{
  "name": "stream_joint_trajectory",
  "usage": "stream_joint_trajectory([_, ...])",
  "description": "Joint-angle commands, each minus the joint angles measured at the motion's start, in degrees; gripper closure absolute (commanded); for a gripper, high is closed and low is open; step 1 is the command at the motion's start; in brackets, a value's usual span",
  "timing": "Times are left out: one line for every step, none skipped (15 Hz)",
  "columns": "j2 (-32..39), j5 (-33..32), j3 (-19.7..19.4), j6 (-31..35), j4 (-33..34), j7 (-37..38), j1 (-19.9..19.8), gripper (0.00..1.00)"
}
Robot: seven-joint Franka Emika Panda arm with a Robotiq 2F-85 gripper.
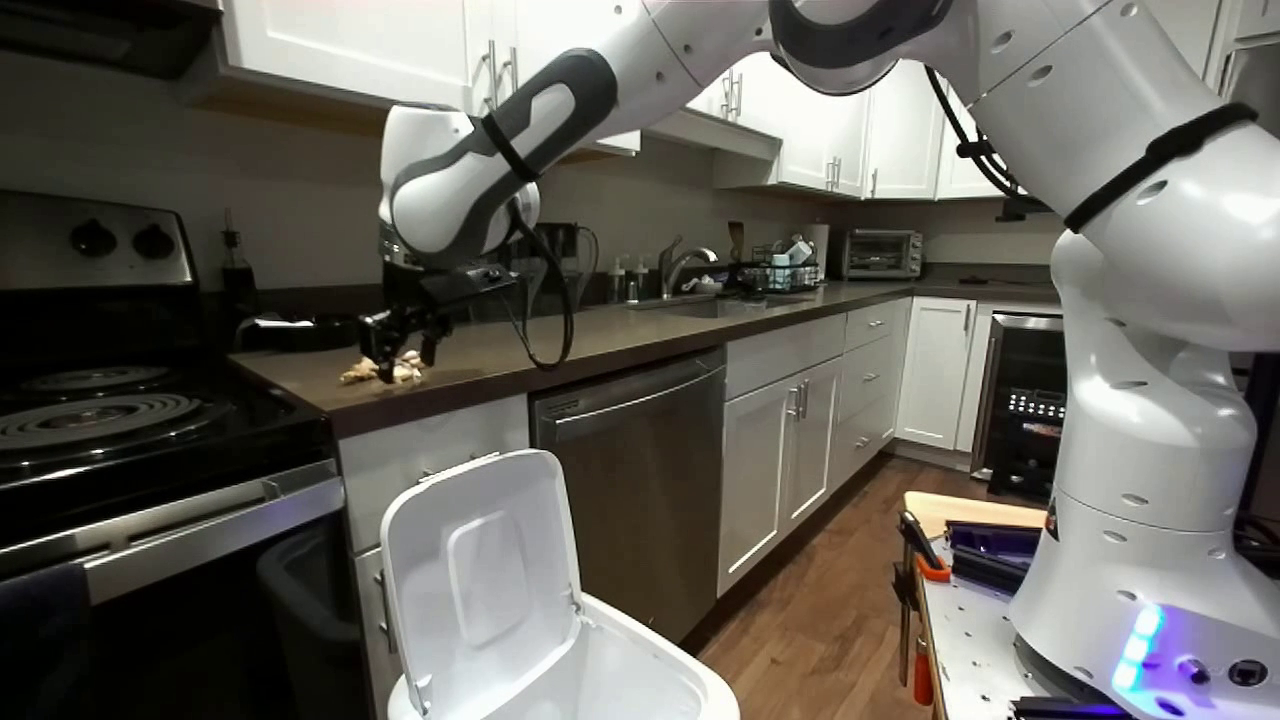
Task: Pick one piece of paper on the counter and throw it in the bin
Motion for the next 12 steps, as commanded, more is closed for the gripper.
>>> stream_joint_trajectory([-0.23, -1.05, -0.36, 6.27, -2.89, 1.8, 0.33, 0.22])
stream_joint_trajectory([-0.15, -1.02, -0.5, 7.44, -3.24, 1.74, 0.42, 0.21])
stream_joint_trajectory([-0.04, -1.37, -0.87, 9.06, -3.78, 1.78, 0.71, 0.27])
stream_joint_trajectory([0.02, -1.3, -0.96, 10.17, -4.09, 1.56, 0.75, 0.3])
stream_joint_trajectory([0.13, -1.54, -1.4, 11.39, -4.46, 1.68, 1.02, 0.38])
stream_joint_trajectory([0.2, -1.5, -1.62, 12.24, -4.7, 1.56, 1.11, 0.33])
stream_joint_trajectory([0.28, -1.48, -1.91, 12.91, -4.89, 1.51, 1.24, 0.37])
stream_joint_trajectory([0.37, -1.45, -2.18, 13.42, -5.03, 1.48, 1.35, 0.41])
stream_joint_trajectory([0.59, -1.51, -2.54, 13.76, -4.93, 1.52, 1.55, 0.52])
stream_joint_trajectory([0.75, -1.47, -2.78, 14.06, -4.92, 1.48, 1.67, 0.47])
stream_joint_trajectory([0.92, -1.37, -2.87, 13.96, -4.65, 1.37, 1.69, 0.62])
stream_joint_trajectory([1.06, -1.39, -3.02, 14.22, -4.61, 1.31, 1.76, 0.73])
